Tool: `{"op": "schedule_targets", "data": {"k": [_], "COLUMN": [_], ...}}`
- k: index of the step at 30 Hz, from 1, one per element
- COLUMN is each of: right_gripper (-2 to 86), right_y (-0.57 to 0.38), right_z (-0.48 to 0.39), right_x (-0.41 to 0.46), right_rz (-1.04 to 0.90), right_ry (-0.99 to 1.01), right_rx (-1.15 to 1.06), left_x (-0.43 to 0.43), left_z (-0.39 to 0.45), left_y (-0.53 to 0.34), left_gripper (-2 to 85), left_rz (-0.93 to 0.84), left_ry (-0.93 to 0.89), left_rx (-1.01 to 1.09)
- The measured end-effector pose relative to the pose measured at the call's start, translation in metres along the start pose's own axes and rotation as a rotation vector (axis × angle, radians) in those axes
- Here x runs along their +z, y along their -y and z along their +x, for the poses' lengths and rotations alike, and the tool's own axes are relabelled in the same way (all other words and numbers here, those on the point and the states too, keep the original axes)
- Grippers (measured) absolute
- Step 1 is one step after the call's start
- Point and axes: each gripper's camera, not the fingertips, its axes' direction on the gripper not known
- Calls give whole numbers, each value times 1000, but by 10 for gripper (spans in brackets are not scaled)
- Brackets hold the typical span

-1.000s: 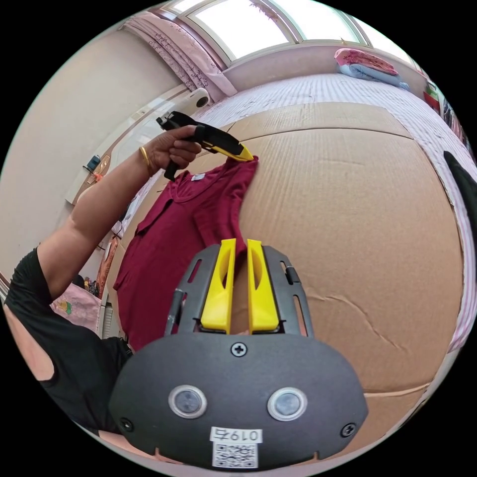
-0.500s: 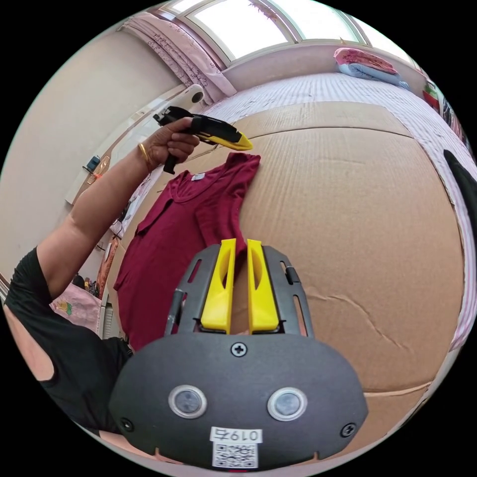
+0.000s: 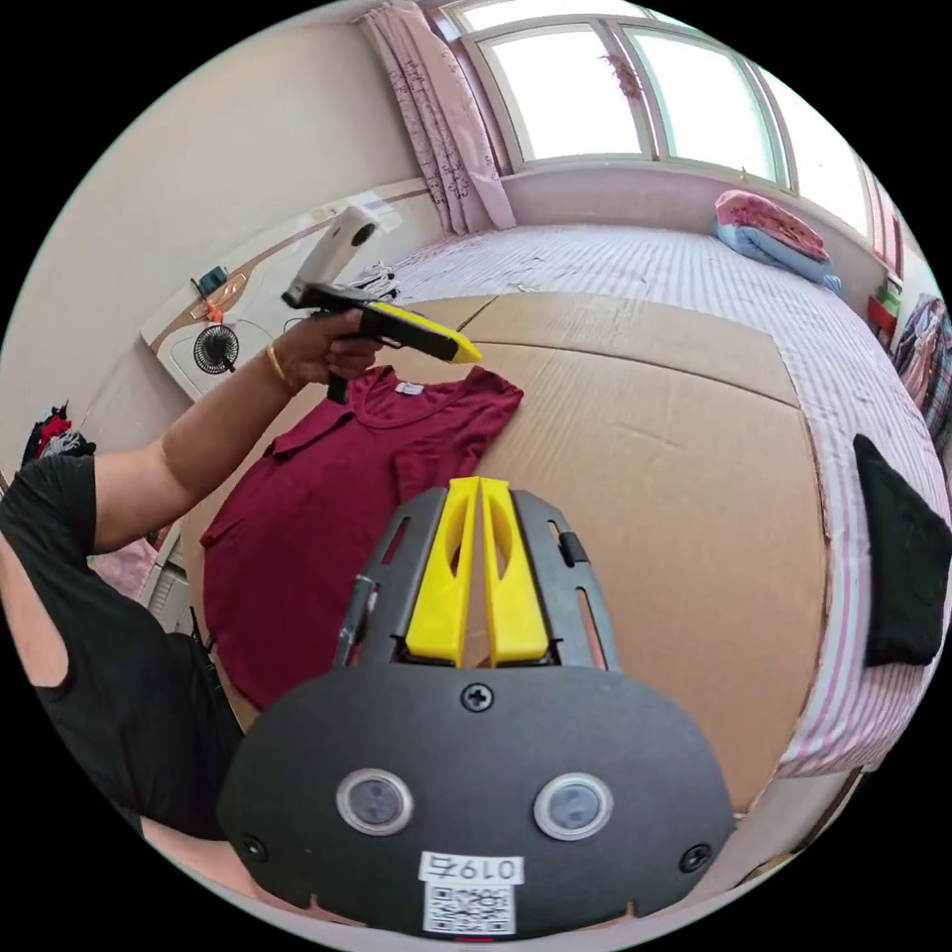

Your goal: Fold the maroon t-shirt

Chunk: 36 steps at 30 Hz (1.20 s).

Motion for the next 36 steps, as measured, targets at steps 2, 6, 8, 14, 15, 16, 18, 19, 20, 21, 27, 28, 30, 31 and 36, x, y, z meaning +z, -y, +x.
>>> {"op": "schedule_targets", "data": {"k": [2, 6, 8, 14, 15, 16, 18, 19, 20, 21, 27, 28, 30, 31, 36], "right_gripper": [-4, -1, 8, 29, 20, 2, -5, -7, -8, -8, -7, -5, 2, 20, 111], "right_y": [12, 13, -3, -51, -54, -59, -62, -61, -60, -59, -60, -61, -61, -60, -47], "right_z": [-15, -70, -118, -227, -235, -249, -269, -279, -288, -291, -322, -327, -332, -335, -338], "right_x": [-2, -3, 3, 40, 42, 43, 46, 50, 54, 55, 79, 86, 96, 104, 133], "right_rz": [-6, 37, 40, 65, 87, 141, 178, 162, 149, 147, 114, 104, 99, 77, -61], "right_ry": [3, -48, -144, -440, -473, -524, -566, -561, -541, -529, -487, -492, -500, -516, -474], "right_rx": [-35, -121, -173, -250, -243, -236, -243, -257, -263, -265, -285, -302, -328, -351, -378], "left_x": [-14, -27, -30, -45, -46, -46, -43, -42, -40, -38, -45, -46, -52, -54, -67], "left_z": [35, 77, 83, 76, 76, 76, 75, 75, 74, 73, 73, 73, 75, 75, 76], "left_y": [-26, -74, -87, -116, -119, -120, -121, -121, -122, -123, -126, -125, -123, -123, -105], "left_gripper": [14, 27, 38, 70, 67, 66, 60, 58, 53, 47, 21, 20, 16, 16, 14], "left_rz": [49, 97, 66, 10, 7, -1, -47, -58, -73, -88, -88, -87, -85, -80, -60], "left_ry": [45, 141, 161, 114, 97, 93, 118, 121, 104, 92, 67, 56, 55, 51, -33], "left_rx": [66, 20, -58, -296, -317, -325, -360, -369, -380, -396, -416, -413, -409, -410, -395]}}
